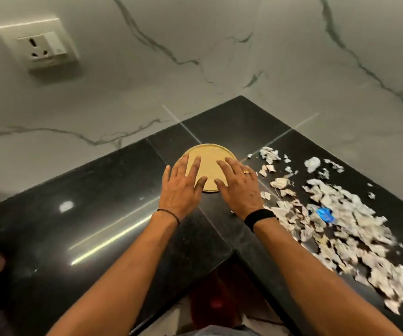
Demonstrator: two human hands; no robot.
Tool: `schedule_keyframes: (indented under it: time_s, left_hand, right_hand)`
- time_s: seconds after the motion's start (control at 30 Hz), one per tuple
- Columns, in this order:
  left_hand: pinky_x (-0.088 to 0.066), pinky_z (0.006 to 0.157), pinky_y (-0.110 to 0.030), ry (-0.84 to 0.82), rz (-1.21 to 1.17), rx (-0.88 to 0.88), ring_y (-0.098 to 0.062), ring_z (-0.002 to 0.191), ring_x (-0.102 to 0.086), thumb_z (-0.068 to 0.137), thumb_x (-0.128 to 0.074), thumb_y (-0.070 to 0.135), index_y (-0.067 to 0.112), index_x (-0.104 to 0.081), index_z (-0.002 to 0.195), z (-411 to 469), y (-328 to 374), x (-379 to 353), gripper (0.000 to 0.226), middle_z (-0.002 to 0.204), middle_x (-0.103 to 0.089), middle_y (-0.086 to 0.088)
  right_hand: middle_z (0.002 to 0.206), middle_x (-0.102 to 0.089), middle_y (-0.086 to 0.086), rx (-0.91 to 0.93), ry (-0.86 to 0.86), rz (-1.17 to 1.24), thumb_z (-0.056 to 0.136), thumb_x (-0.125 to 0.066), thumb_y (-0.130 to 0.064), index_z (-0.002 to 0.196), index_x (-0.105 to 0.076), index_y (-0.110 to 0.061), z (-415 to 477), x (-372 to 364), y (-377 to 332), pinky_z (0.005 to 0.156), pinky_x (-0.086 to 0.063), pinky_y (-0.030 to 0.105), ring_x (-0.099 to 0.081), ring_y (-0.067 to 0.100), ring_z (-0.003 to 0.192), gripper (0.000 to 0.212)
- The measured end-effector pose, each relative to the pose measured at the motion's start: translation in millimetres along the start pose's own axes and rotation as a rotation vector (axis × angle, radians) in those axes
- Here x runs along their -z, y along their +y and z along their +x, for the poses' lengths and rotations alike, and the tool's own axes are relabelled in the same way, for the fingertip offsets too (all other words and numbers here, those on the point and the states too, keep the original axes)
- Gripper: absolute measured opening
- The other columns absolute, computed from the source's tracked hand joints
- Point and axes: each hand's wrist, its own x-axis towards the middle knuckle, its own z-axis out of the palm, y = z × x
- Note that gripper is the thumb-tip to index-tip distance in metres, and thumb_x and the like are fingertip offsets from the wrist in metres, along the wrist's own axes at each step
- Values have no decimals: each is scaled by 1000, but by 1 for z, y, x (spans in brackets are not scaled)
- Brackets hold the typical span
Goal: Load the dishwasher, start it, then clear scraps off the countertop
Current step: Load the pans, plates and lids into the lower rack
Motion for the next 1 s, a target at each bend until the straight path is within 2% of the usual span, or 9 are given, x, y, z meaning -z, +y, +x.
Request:
schedule_keyframes:
  time_s: [0.23, 0.37, 0.57, 0.63, 0.73, 0.83, 0.93, 1.0]
  left_hand:
    - [-20, 123, -55, 4, 60, 172, -31, 151, -27, 106, -27, 54, 27, -23, 160, -8, -13, -6, 60, 166, -23, -12]
    - [-24, 122, -56, 26, 90, 243, -29, 150, -29, 105, -24, 56, 26, -27, 159, -11, -16, -10, 62, 165, -26, -13]
    - [-25, 121, -56, 8, 98, 298, -30, 150, -30, 104, -22, 57, 26, -28, 158, -12, -5, -19, 63, 164, -28, -13]
    - [-25, 122, -55, -10, 119, 287, -29, 150, -29, 105, -24, 56, 26, -27, 159, -12, 0, -22, 62, 165, -26, -12]
    - [-23, 122, -55, -28, 134, 265, -28, 151, -28, 107, -33, 53, 26, -26, 159, -11, 1, -22, 60, 165, -25, -12]
    - [-21, 123, -55, -56, 166, 238, -29, 152, -24, 105, -42, 47, 26, -21, 161, -11, -2, -18, 63, 166, -23, -12]
    - [-18, 124, -52, -83, 171, 213, -28, 155, -17, 103, -50, 40, 27, -13, 162, -9, -5, -13, 71, 167, -18, -11]
    - [-17, 125, -51, -124, 159, 205, -28, 156, -11, 99, -57, 36, 28, -8, 162, -5, -6, -11, 80, 168, -14, -9]
  right_hand:
    - [153, -45, 7, 160, -158, 108, 100, -54, -37, 146, -46, -21, 24, -36, -14, 112, -31, 48, -42, 25, 141, 50]
    - [150, -48, 7, 219, -208, 141, 99, -54, -34, 142, -50, -19, 35, -50, -11, 109, -33, 49, -43, 27, 138, 46]
    - [149, -44, 7, 186, -407, 1, 96, -56, -24, 124, -65, -14, 47, -84, 7, 105, -35, 46, -33, 29, 141, 30]
    - [145, -48, 7, 186, -430, -39, 96, -55, -20, 117, -69, -13, 46, -95, 11, 103, -37, 46, -35, 30, 139, 26]
    - [129, -60, 6, 201, -382, -23, 98, -51, -16, 111, -71, -14, 44, -103, 10, 96, -39, 44, -48, 29, 126, 24]
    - [109, -63, 6, 229, -345, -30, 97, -50, -11, 104, -68, -14, 41, -103, 8, 91, -39, 44, -58, 30, 108, 19]
    - [102, -62, 6, 229, -228, -13, 91, -61, -15, 101, -64, -14, 38, -95, 11, 80, -45, 42, -63, 28, 92, 10]
    - [102, -62, 6, 239, -118, 43, 89, -63, -18, 101, -63, -12, 39, -86, 14, 72, -47, 40, -63, 27, 87, 13]
